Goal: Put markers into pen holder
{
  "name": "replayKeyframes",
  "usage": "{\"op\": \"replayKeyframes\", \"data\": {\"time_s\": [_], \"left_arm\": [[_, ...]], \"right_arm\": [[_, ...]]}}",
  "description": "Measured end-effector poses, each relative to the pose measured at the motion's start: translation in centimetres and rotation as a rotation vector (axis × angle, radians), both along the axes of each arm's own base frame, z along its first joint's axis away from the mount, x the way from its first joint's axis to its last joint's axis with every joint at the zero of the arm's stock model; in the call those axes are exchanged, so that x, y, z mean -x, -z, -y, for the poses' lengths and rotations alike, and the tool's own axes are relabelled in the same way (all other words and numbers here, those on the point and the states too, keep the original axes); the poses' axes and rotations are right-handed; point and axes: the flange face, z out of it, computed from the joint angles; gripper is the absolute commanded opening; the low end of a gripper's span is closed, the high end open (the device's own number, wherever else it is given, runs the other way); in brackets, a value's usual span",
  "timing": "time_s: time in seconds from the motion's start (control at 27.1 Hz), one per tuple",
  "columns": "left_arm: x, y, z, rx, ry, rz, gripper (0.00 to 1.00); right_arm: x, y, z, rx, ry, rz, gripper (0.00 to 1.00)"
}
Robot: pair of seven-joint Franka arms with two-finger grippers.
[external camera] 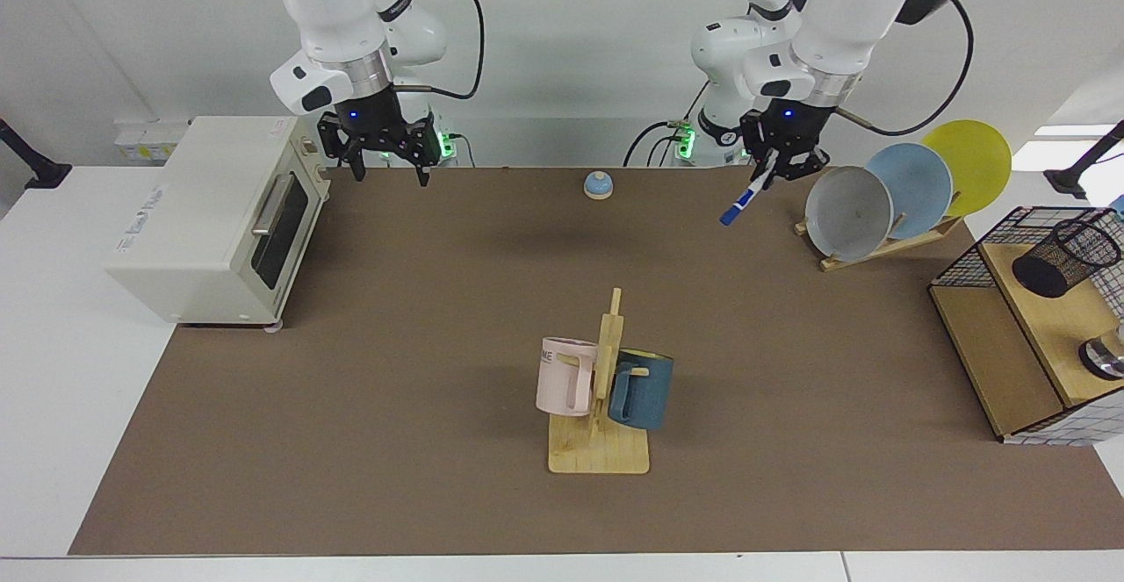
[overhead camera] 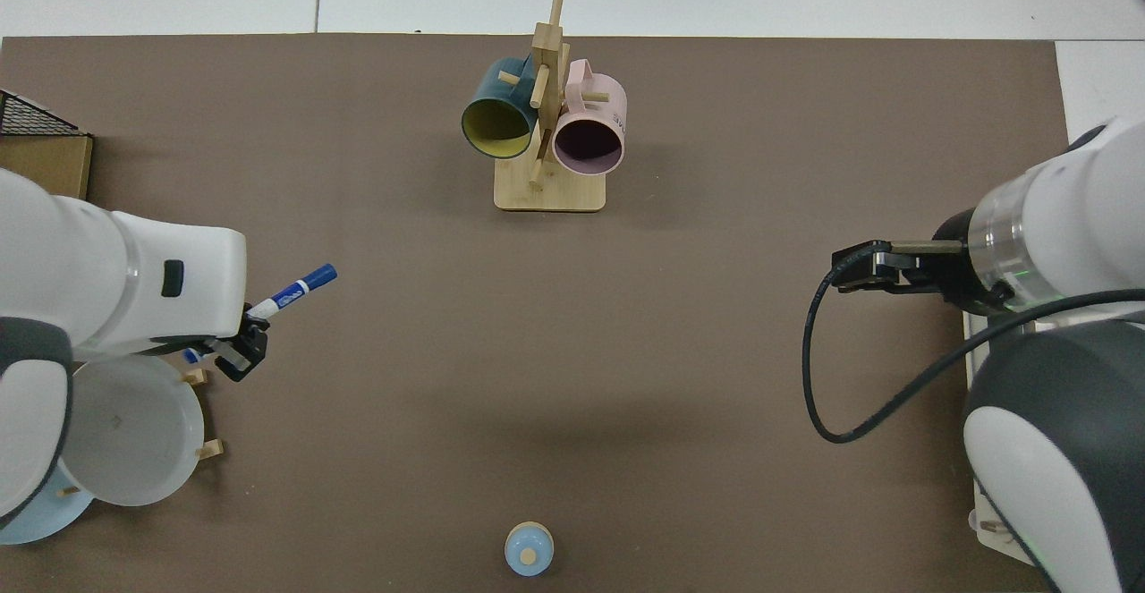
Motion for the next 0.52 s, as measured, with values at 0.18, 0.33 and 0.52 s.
{"op": "replayKeyframes", "data": {"time_s": [0.18,0.33,0.52], "left_arm": [[0.0,-2.6,-2.3,-0.12,-0.036,0.005,0.0],[-0.4,-4.6,-4.0,-0.212,-0.028,0.017,0.0],[-0.7,-6.9,-8.5,-0.317,0.005,0.016,0.0]], "right_arm": [[-1.1,-0.6,0.1,0.011,-0.019,-0.016,1.0],[-1.4,-0.5,-0.2,0.01,-0.025,-0.021,1.0],[-1.4,-0.5,-0.6,0.009,-0.032,-0.022,1.0]]}}
